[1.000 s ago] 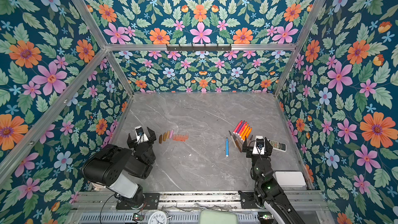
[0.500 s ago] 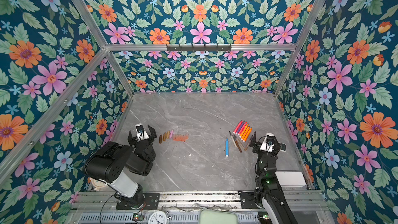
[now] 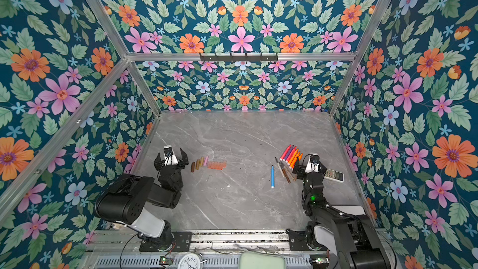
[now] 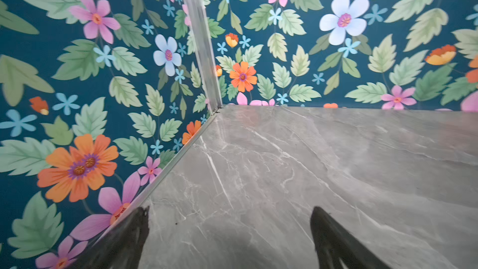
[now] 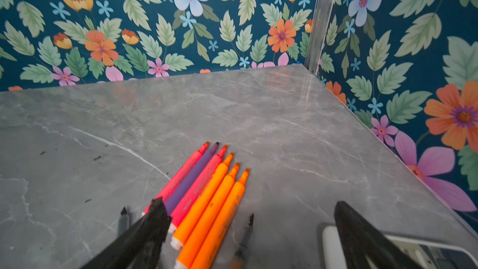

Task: Remove pen caps from pens
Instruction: Reset both arms

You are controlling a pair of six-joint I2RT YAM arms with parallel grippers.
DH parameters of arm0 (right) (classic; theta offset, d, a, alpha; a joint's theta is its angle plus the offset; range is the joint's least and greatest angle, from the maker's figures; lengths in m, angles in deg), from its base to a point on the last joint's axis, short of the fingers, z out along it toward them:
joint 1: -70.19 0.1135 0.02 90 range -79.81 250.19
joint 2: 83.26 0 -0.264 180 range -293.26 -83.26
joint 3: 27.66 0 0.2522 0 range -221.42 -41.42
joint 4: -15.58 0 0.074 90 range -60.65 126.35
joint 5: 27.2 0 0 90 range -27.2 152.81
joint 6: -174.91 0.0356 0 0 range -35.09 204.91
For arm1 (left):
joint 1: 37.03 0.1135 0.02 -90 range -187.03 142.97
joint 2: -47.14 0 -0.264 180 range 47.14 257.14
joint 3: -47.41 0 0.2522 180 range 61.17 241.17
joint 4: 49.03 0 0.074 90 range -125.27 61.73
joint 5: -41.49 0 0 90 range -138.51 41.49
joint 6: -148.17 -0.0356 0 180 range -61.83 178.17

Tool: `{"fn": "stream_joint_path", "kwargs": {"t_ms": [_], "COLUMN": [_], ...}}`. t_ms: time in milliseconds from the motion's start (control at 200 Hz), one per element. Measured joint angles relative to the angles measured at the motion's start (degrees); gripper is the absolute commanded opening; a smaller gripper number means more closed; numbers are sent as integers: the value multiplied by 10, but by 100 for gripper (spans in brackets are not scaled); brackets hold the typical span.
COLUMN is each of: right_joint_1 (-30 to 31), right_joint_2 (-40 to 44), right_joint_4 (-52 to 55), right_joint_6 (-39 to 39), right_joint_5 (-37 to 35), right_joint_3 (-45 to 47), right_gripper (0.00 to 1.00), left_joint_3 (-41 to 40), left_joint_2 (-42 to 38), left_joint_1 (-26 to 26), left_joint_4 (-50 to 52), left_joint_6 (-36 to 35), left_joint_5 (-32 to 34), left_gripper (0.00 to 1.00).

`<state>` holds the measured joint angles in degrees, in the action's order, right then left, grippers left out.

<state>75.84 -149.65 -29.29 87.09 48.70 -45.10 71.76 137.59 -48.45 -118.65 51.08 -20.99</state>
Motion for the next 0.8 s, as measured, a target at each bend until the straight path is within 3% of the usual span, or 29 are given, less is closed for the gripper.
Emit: {"fn": "stream_joint_path", "kwargs": {"t_ms": [140, 215, 440, 595, 800], "right_joint_1": [0, 0, -52, -60, -60], "right_joint_2": [-139, -193, -162, -162, -157], "right_joint_4": [-96, -116, -9, 50, 61], "right_joint_6": [-15, -24, -2, 9, -14], "right_joint_5": [3, 4, 36, 63, 156], "right_joint_3": [-9, -25, -131, -135, -120], "right_gripper": [99, 99, 99, 98, 99], "left_joint_3": [0, 29, 43, 48, 37], "left_joint_2": [25, 22, 25, 24, 19], "left_joint_1": [41, 54, 68, 79, 84], "left_joint_4": [-1, 53, 76, 89, 90], "left_joint_6": [29, 43, 67, 70, 50], "left_joint_5": [-38, -56, -87, -118, -218], "left_gripper": [100, 100, 100, 100, 100]}}
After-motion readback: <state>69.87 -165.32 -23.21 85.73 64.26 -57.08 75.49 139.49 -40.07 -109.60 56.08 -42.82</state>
